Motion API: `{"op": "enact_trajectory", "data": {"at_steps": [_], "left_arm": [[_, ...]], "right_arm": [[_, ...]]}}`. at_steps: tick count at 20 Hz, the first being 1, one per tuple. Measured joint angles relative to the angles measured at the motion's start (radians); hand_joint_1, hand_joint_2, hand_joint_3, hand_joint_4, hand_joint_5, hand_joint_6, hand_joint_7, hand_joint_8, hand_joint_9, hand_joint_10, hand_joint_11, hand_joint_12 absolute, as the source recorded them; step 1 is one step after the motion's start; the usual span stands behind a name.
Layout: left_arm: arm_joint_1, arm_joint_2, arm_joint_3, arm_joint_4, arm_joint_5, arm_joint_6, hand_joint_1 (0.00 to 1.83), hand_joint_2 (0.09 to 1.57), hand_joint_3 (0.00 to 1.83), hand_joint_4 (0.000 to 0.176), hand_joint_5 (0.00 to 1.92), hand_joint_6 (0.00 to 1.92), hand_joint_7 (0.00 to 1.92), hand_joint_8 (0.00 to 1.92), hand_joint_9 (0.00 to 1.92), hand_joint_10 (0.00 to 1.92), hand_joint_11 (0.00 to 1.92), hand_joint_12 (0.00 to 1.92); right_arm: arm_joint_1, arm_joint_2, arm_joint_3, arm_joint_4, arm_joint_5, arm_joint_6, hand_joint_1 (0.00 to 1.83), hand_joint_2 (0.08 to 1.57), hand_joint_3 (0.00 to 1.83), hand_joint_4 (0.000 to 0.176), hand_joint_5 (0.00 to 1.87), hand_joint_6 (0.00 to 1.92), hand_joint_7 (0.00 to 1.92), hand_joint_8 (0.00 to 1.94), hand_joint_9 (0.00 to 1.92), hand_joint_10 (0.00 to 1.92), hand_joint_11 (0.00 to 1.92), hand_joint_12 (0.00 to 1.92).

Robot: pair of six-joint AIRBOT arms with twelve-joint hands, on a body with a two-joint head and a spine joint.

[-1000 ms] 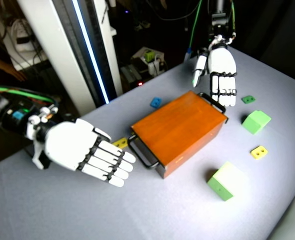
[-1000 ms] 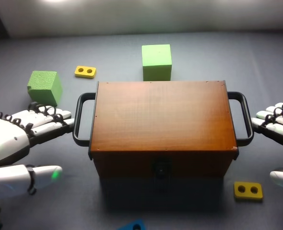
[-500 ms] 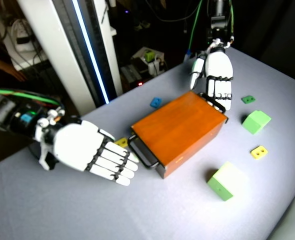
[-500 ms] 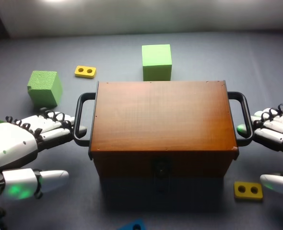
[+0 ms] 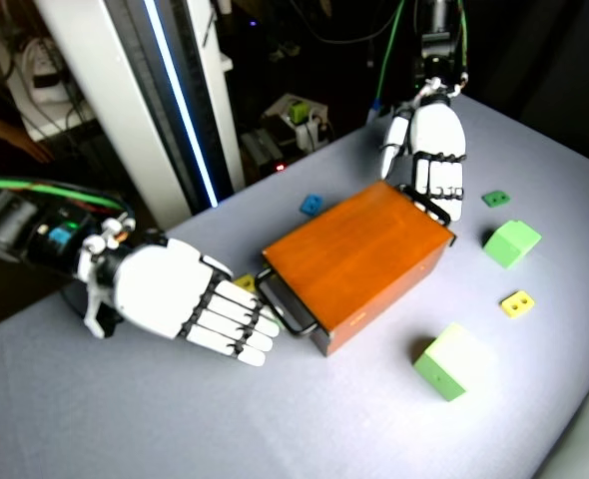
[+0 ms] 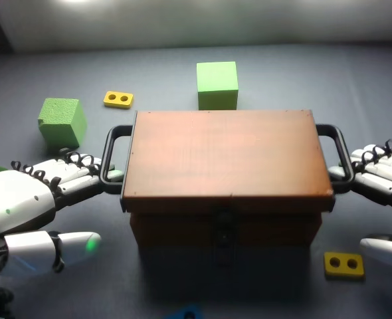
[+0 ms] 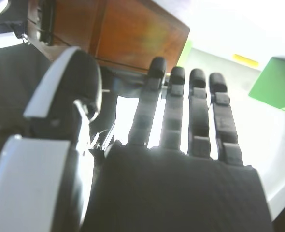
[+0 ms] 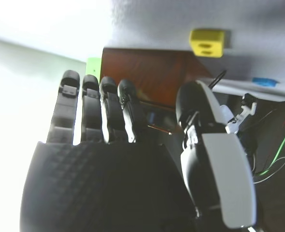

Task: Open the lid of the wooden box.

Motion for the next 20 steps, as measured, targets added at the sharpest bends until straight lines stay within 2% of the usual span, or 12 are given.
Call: {"op": "enact_trajectory", "data": {"at_steps": [1, 2, 5, 6, 12, 16, 18, 19, 20], "left_arm": [[0.000, 0.004, 0.000, 0.001, -0.006, 0.000, 0.00, 1.43, 0.00, 0.036, 0.00, 0.00, 0.00, 0.00, 0.00, 0.00, 0.00, 0.00], [-0.002, 0.008, 0.000, 0.000, -0.020, 0.000, 0.02, 1.44, 0.00, 0.041, 0.00, 0.00, 0.00, 0.00, 0.00, 0.00, 0.00, 0.00], [-0.002, 0.019, -0.010, -0.009, -0.059, 0.008, 0.17, 1.45, 0.00, 0.001, 0.00, 0.00, 0.00, 0.00, 0.00, 0.00, 0.00, 0.00], [-0.002, 0.024, -0.010, -0.008, -0.069, 0.011, 0.23, 1.44, 0.00, 0.000, 0.04, 0.01, 0.00, 0.00, 0.00, 0.00, 0.00, 0.00], [-0.015, 0.040, -0.016, -0.043, -0.117, 0.053, 0.19, 1.43, 0.00, 0.000, 0.07, 0.01, 0.00, 0.00, 0.00, 0.00, 0.00, 0.00], [-0.053, 0.038, -0.003, -0.066, -0.153, 0.078, 0.22, 1.42, 0.00, 0.000, 0.06, 0.00, 0.00, 0.00, 0.00, 0.00, 0.00, 0.00], [-0.072, 0.035, 0.010, -0.079, -0.161, 0.082, 0.21, 1.43, 0.00, 0.009, 0.01, 0.00, 0.00, 0.00, 0.00, 0.00, 0.00, 0.00], [-0.084, 0.029, 0.020, -0.085, -0.165, 0.088, 0.27, 1.43, 0.00, 0.000, 0.02, 0.00, 0.00, 0.00, 0.00, 0.00, 0.00, 0.00], [-0.095, 0.020, 0.025, -0.100, -0.167, 0.092, 0.34, 1.42, 0.00, 0.000, 0.04, 0.01, 0.00, 0.00, 0.00, 0.00, 0.00, 0.00]], "right_arm": [[0.000, 0.003, -0.002, -0.003, 0.009, 0.000, 0.38, 1.39, 0.00, 0.000, 0.05, 0.01, 0.00, 0.00, 0.00, 0.00, 0.00, 0.00], [0.000, 0.010, -0.008, -0.003, 0.025, 0.000, 0.32, 1.41, 0.01, 0.000, 0.04, 0.01, 0.00, 0.00, 0.00, 0.00, 0.00, 0.00], [0.000, 0.021, -0.017, -0.012, 0.061, 0.004, 0.27, 1.42, 0.01, 0.000, 0.00, 0.00, 0.00, 0.00, 0.00, 0.00, 0.00, 0.00], [0.000, 0.023, -0.017, -0.014, 0.069, 0.004, 0.27, 1.42, 0.01, 0.000, 0.00, 0.00, 0.00, 0.00, 0.00, 0.00, 0.00, 0.00], [0.000, 0.032, -0.013, -0.010, 0.130, 0.005, 0.14, 1.41, 0.00, 0.000, 0.00, 0.00, 0.00, 0.00, 0.00, 0.00, 0.00, 0.00], [0.026, 0.033, 0.002, 0.007, 0.167, 0.006, 0.16, 1.41, 0.00, 0.000, 0.00, 0.00, 0.00, 0.00, 0.00, 0.00, 0.00, 0.00], [0.043, 0.028, 0.012, 0.018, 0.174, 0.004, 0.18, 1.41, 0.00, 0.000, 0.00, 0.00, 0.00, 0.00, 0.00, 0.00, 0.00, 0.00], [0.051, 0.021, 0.020, 0.026, 0.177, 0.003, 0.21, 1.42, 0.00, 0.000, 0.00, 0.00, 0.00, 0.00, 0.00, 0.00, 0.00, 0.00], [0.062, 0.014, 0.030, 0.031, 0.180, 0.002, 0.26, 1.43, 0.00, 0.000, 0.00, 0.00, 0.00, 0.00, 0.00, 0.00, 0.00, 0.00]]}}
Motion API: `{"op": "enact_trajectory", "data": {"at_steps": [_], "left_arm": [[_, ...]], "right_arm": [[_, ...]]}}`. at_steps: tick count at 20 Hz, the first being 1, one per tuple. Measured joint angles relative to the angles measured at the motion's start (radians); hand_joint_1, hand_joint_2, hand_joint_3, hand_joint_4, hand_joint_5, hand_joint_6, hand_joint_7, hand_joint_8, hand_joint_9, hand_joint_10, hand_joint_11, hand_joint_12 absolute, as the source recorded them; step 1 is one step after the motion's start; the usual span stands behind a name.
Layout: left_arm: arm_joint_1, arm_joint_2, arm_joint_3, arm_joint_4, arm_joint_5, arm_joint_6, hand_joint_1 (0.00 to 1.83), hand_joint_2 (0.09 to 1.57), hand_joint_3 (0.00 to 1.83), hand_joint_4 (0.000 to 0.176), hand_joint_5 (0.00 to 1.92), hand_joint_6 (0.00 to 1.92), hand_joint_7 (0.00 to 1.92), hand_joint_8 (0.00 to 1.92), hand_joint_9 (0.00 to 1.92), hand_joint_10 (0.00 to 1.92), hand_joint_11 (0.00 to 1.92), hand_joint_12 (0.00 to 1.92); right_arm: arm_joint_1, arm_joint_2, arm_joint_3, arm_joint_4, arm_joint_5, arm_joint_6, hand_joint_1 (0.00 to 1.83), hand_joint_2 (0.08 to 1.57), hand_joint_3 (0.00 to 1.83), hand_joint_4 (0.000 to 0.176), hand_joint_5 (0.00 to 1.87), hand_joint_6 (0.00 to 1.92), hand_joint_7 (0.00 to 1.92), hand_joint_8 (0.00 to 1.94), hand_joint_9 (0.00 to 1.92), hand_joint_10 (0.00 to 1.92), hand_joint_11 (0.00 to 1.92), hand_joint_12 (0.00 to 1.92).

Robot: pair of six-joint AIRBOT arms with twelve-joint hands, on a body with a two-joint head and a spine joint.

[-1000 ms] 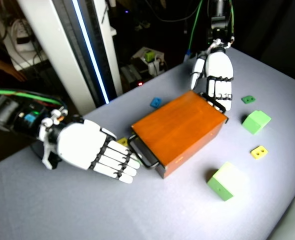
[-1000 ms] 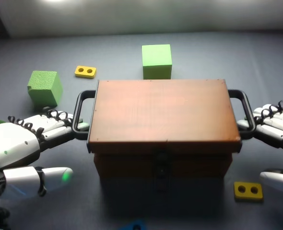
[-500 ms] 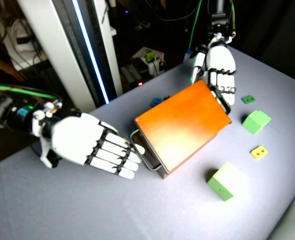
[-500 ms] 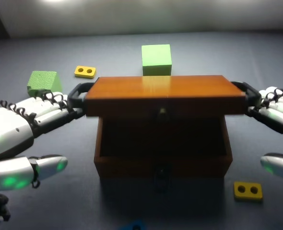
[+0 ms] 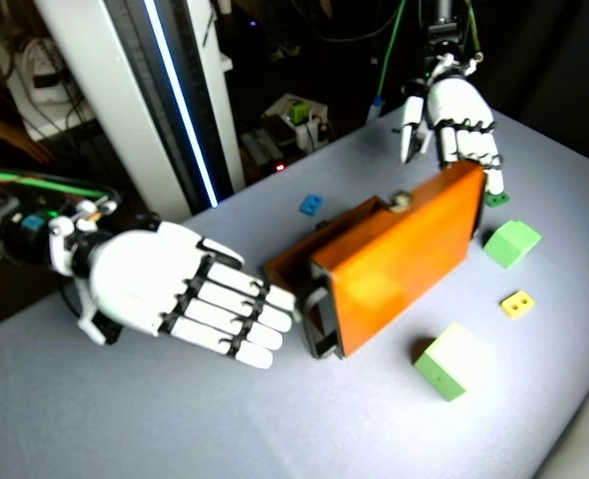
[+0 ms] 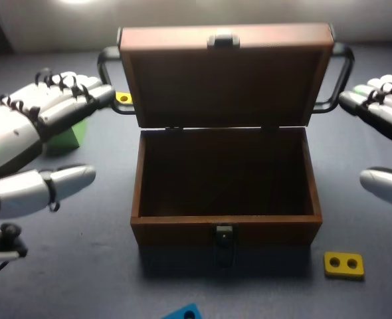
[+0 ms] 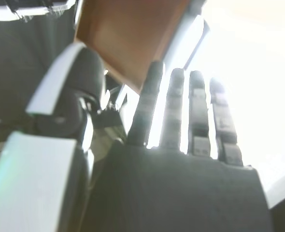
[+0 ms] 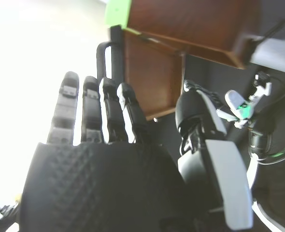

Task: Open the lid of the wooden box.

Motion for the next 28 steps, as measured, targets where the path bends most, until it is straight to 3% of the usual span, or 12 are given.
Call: {"op": "enact_trajectory", "data": {"at_steps": [2, 8, 9, 11, 12, 20, 21, 22, 23, 24, 27, 28], "left_arm": [[-0.023, -0.021, 0.023, 0.000, 0.010, 0.003, 0.37, 1.42, 0.00, 0.022, 0.01, 0.00, 0.00, 0.00, 0.00, 0.00, 0.00, 0.00], [-0.033, -0.035, 0.035, -0.039, 0.012, 0.007, 0.48, 1.41, 0.00, 0.000, 0.00, 0.00, 0.00, 0.00, 0.00, 0.00, 0.00, 0.00], [-0.032, -0.035, 0.035, -0.046, 0.003, 0.007, 0.48, 1.41, 0.00, 0.027, 0.00, 0.00, 0.00, 0.00, 0.00, 0.00, 0.02, 0.01], [-0.032, -0.035, 0.034, -0.047, -0.014, 0.008, 0.45, 1.42, 0.00, 0.022, 0.00, 0.00, 0.00, 0.00, 0.00, 0.00, 0.00, 0.00], [-0.026, -0.035, 0.033, -0.052, -0.028, 0.007, 0.42, 1.42, 0.00, 0.000, 0.00, 0.00, 0.00, 0.00, 0.00, 0.00, 0.00, 0.00], [0.001, -0.035, 0.008, -0.092, -0.144, 0.023, 0.33, 1.39, 0.00, 0.000, 0.00, 0.00, 0.00, 0.00, 0.00, 0.00, 0.00, 0.00], [0.008, -0.035, 0.006, -0.098, -0.165, 0.024, 0.27, 1.40, 0.00, 0.004, 0.00, 0.00, 0.00, 0.00, 0.00, 0.00, 0.00, 0.00], [0.013, -0.035, 0.002, -0.105, -0.188, 0.027, 0.29, 1.42, 0.01, 0.037, 0.00, 0.00, 0.00, 0.00, 0.00, 0.00, 0.00, 0.00], [0.016, -0.035, 0.000, -0.113, -0.203, 0.026, 0.29, 1.42, 0.01, 0.037, 0.00, 0.00, 0.00, 0.00, 0.00, 0.00, 0.00, 0.00], [0.016, -0.035, 0.000, -0.116, -0.215, 0.027, 0.22, 1.41, 0.00, 0.064, 0.00, 0.00, 0.00, 0.00, 0.00, 0.00, 0.00, 0.00], [0.029, -0.031, -0.012, -0.130, -0.267, 0.027, 0.15, 1.44, 0.01, 0.078, 0.00, 0.00, 0.00, 0.00, 0.00, 0.00, 0.00, 0.00], [0.031, -0.026, -0.020, -0.131, -0.276, 0.031, 0.14, 1.44, 0.01, 0.115, 0.00, 0.00, 0.00, 0.00, 0.00, 0.00, 0.00, 0.00]], "right_arm": [[0.022, -0.015, 0.016, 0.012, 0.002, -0.011, 0.39, 1.43, 0.00, 0.000, 0.00, 0.00, 0.00, 0.00, 0.00, 0.00, 0.00, 0.00], [0.032, -0.027, 0.034, 0.055, 0.006, -0.015, 0.39, 1.44, 0.00, 0.000, 0.00, 0.00, 0.00, 0.00, 0.00, 0.00, 0.00, 0.00], [0.032, -0.028, 0.034, 0.054, 0.014, -0.015, 0.40, 1.45, 0.00, 0.000, 0.00, 0.00, 0.00, 0.00, 0.00, 0.00, 0.00, 0.00], [0.032, -0.027, 0.024, 0.064, 0.034, -0.015, 0.36, 1.45, 0.00, 0.000, 0.00, 0.00, 0.00, 0.00, 0.00, 0.00, 0.00, 0.00], [0.032, -0.026, 0.019, 0.063, 0.041, -0.015, 0.31, 1.45, 0.00, 0.000, 0.00, 0.00, 0.00, 0.00, 0.00, 0.00, 0.00, 0.00], [-0.021, 0.038, -0.051, 0.063, 0.206, -0.015, 0.20, 1.45, 0.00, 0.000, 0.00, 0.00, 0.00, 0.00, 0.00, 0.00, 0.00, 0.00], [-0.035, 0.047, -0.061, 0.063, 0.232, -0.016, 0.12, 1.42, 0.00, 0.029, 0.00, 0.00, 0.00, 0.00, 0.00, 0.00, 0.01, 0.00], [-0.051, 0.056, -0.074, 0.062, 0.271, -0.015, 0.20, 1.44, 0.00, 0.029, 0.00, 0.00, 0.00, 0.00, 0.00, 0.00, 0.00, 0.00], [-0.061, 0.066, -0.083, 0.060, 0.292, -0.015, 0.20, 1.44, 0.00, 0.029, 0.00, 0.00, 0.00, 0.00, 0.00, 0.00, 0.00, 0.00], [-0.070, 0.074, -0.089, 0.056, 0.322, -0.015, 0.20, 1.41, 0.00, 0.033, 0.00, 0.00, 0.00, 0.00, 0.00, 0.00, 0.00, 0.00], [-0.087, 0.101, -0.106, 0.057, 0.401, -0.015, 0.22, 1.38, 0.00, 0.025, 0.00, 0.00, 0.00, 0.00, 0.00, 0.00, 0.00, 0.00], [-0.095, 0.106, -0.109, 0.061, 0.423, -0.015, 0.21, 1.38, 0.00, 0.022, 0.00, 0.00, 0.00, 0.00, 0.00, 0.00, 0.00, 0.00]]}}
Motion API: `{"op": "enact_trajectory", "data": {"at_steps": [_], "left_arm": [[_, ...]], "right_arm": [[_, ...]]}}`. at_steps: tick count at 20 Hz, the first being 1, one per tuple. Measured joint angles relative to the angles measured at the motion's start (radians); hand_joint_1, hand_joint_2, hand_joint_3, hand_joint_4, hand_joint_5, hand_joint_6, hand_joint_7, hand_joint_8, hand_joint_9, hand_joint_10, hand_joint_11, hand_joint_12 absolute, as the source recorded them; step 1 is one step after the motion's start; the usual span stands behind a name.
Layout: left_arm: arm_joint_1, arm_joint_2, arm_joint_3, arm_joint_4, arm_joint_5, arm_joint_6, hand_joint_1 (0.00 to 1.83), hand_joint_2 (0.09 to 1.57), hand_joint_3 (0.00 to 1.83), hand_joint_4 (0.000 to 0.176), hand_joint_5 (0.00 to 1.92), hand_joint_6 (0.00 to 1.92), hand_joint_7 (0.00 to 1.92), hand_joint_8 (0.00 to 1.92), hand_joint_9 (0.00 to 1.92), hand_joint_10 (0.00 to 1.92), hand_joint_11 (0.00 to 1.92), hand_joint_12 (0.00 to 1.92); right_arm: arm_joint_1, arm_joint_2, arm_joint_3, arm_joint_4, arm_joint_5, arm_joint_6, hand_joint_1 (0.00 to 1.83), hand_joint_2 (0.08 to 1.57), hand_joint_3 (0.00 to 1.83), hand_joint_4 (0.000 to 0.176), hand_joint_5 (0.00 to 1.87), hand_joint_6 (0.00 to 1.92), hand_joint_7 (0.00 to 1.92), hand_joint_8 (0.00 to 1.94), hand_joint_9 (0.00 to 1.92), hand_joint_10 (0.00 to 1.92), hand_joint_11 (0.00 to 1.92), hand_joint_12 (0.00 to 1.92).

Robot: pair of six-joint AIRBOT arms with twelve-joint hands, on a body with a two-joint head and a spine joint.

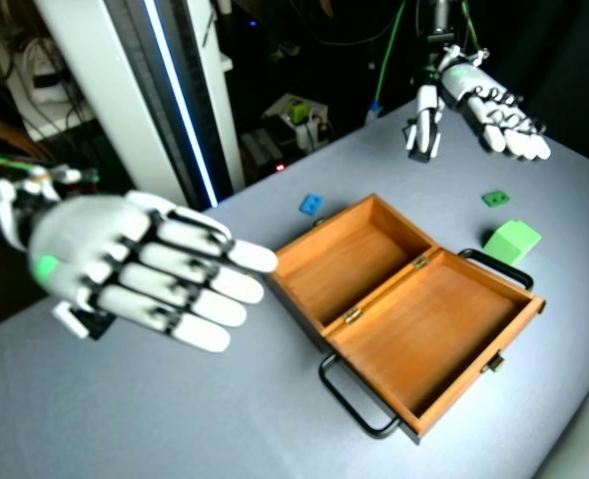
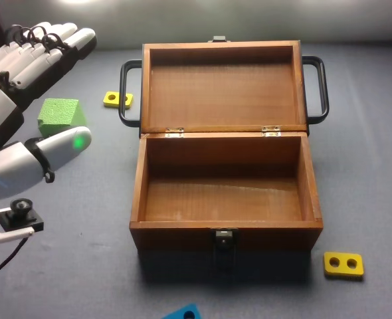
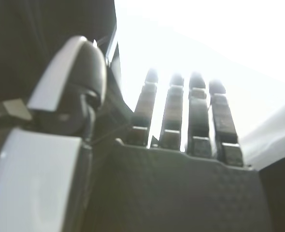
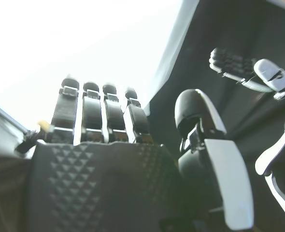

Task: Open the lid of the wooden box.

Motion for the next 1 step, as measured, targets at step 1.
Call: {"op": "enact_trajectory", "data": {"at_steps": [1], "left_arm": [[0.000, 0.005, -0.002, 0.000, -0.016, 0.002, 0.11, 1.44, 0.01, 0.127, 0.00, 0.00, 0.00, 0.00, 0.00, 0.00, 0.00, 0.00]], "right_arm": [[-0.005, 0.005, -0.008, 0.003, 0.016, -0.001, 0.21, 1.38, 0.00, 0.004, 0.00, 0.00, 0.00, 0.00, 0.00, 0.00, 0.00, 0.00]]}}
